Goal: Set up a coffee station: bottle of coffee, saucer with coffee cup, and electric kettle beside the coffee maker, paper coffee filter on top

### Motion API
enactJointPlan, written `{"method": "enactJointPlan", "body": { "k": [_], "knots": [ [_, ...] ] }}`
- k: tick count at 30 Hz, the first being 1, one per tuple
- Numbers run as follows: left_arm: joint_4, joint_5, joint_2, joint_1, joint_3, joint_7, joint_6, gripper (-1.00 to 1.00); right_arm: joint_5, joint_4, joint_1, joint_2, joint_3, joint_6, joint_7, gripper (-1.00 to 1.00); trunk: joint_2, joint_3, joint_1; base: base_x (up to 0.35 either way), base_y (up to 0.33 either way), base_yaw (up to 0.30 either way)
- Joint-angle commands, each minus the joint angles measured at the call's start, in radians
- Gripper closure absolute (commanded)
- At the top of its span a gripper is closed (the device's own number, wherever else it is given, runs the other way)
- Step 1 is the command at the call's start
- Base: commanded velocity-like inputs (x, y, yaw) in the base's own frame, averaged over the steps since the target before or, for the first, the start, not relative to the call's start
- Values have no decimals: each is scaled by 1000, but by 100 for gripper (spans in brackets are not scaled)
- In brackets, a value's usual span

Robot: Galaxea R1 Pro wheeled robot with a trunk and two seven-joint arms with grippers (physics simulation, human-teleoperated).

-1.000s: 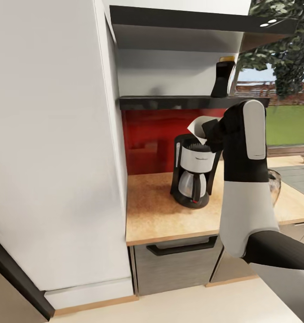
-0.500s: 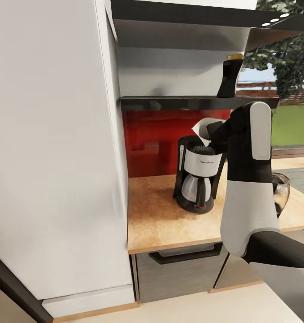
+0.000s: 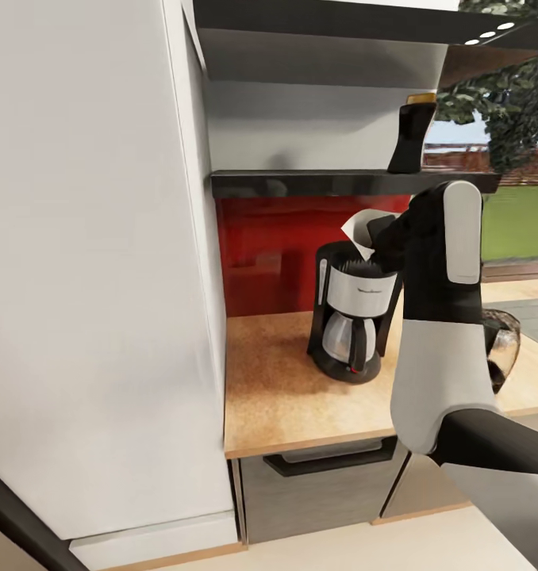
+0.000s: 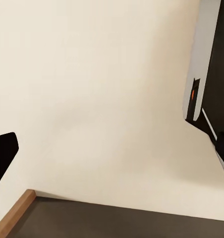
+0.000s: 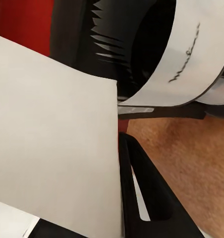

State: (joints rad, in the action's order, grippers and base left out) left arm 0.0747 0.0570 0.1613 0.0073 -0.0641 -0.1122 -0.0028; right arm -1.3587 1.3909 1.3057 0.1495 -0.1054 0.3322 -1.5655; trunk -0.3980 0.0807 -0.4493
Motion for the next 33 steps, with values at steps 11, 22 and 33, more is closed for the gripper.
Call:
{"method": "enactJointPlan", "body": {
  "k": [11, 22, 33],
  "knots": [
    [2, 6, 0, 0, -7, -1, 0, -100, -4, -78, -13, 0, -3, 8, -5, 100, -2, 2, -1, 6, 0, 0],
    [2, 6, 0, 0, -6, -1, -2, -100, -3, -86, -14, -1, -10, 8, -5, 100, -2, 2, -1, 36, 0, 0],
    [2, 6, 0, 0, -6, -1, -1, -100, -3, -84, -14, -7, -20, 8, -5, 100, -2, 2, -1, 41, 0, 0]
  ]
}}
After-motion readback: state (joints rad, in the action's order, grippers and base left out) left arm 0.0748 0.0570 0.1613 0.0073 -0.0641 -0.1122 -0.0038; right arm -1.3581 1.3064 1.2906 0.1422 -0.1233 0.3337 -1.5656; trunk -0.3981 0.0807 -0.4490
